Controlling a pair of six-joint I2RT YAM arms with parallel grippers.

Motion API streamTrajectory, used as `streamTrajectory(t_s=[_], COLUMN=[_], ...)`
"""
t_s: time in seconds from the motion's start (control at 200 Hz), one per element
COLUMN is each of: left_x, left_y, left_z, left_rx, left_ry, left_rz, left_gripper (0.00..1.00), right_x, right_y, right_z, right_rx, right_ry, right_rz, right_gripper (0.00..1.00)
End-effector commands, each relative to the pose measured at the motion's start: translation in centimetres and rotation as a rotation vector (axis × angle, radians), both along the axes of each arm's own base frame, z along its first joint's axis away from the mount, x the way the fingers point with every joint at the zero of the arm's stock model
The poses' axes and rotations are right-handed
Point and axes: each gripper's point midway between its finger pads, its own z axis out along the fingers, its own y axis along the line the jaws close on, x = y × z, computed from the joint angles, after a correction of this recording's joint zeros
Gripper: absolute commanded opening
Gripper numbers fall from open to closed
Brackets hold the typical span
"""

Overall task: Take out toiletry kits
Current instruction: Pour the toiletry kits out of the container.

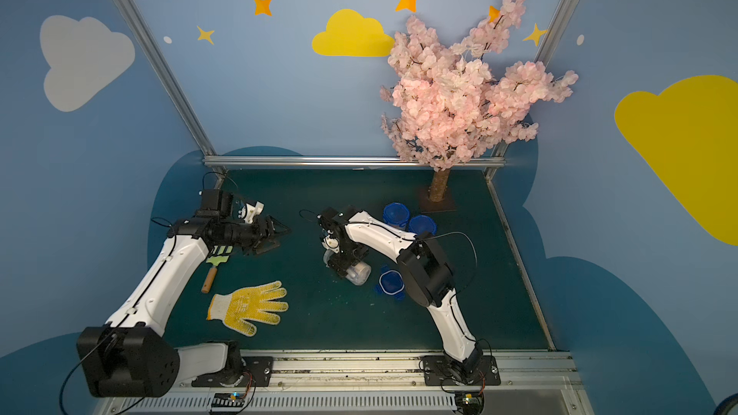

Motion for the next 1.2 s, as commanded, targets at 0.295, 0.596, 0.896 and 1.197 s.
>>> streamTrajectory(t_s=[0.295,0.596,0.896,1.197], left_x=[-0.4,-0.3,0.0,0.4], left_y=[0.3,0.4,0.4,0.6], left_z=[-0.4,-0.4,-0.8,-1.2], left_rx=[0.023,0.021,0.026,0.038], left_ry=[-0.014,-0.01,-0.001,0.002], left_rz=[0.0,0.004,0.011,0.023], left_gripper=[0.69,0.69,0.7,0.77], right_x=[-1.4,-1.6,-3.5,-6.5], right_y=[-2.2,-2.4,-3.4,-5.3], right_z=[1.2,0.9,0.9,1.7], right_rx=[-0.173,-0.171,-0.134,-0.072], right_ry=[0.127,0.136,0.165,0.198], right_rz=[0.033,0.034,0.012,-0.02], right_gripper=[0.14,0.13,0.11,0.12])
